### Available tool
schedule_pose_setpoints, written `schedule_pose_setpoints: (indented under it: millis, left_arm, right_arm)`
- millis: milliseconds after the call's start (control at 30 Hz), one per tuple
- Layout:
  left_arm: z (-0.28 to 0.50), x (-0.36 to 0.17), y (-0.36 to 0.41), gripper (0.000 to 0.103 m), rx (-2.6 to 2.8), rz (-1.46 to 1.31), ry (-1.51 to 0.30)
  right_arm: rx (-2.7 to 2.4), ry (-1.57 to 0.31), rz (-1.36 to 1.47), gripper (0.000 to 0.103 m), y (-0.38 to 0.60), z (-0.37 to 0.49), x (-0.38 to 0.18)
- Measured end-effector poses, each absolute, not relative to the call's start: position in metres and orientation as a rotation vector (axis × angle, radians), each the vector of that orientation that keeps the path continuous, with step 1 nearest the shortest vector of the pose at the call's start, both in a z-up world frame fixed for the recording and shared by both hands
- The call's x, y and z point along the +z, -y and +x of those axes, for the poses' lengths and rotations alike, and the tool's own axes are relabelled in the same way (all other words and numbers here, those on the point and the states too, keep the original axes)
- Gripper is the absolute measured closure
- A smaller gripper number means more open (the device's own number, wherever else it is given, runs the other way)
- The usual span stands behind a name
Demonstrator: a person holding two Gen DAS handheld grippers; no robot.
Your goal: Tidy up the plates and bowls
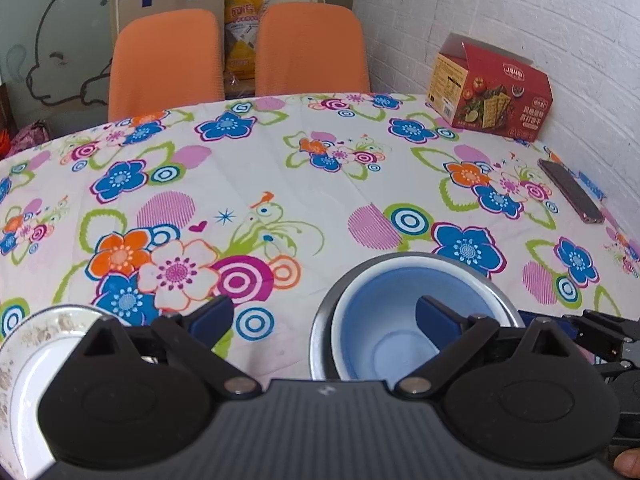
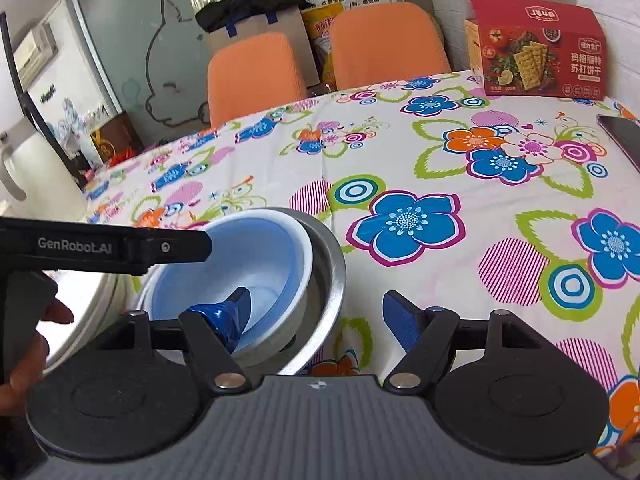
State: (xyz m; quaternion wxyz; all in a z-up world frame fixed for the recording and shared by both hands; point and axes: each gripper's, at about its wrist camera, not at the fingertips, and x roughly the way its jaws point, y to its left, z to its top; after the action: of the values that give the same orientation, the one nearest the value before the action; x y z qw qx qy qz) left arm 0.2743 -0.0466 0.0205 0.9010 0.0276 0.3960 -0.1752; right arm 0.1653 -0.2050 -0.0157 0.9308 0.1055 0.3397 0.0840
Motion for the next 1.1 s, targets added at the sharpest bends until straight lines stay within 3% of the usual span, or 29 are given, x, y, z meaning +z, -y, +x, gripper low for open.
schedule_pose_setpoints:
  millis: [500,1100]
  left_arm:
    - [0.29,-0.002,0.059,0.006,-0.388,0.166,-0.874]
    - [0.298,-0.021,0.058,0.0,-0.387,0.102,-0.909]
  right_arm:
    - [0.147,-0.724,0.051,0.042,0.18,0.179,-0.026]
    - [0.107,-0.666,0.09,0.035,0.176,0.175,-0.03]
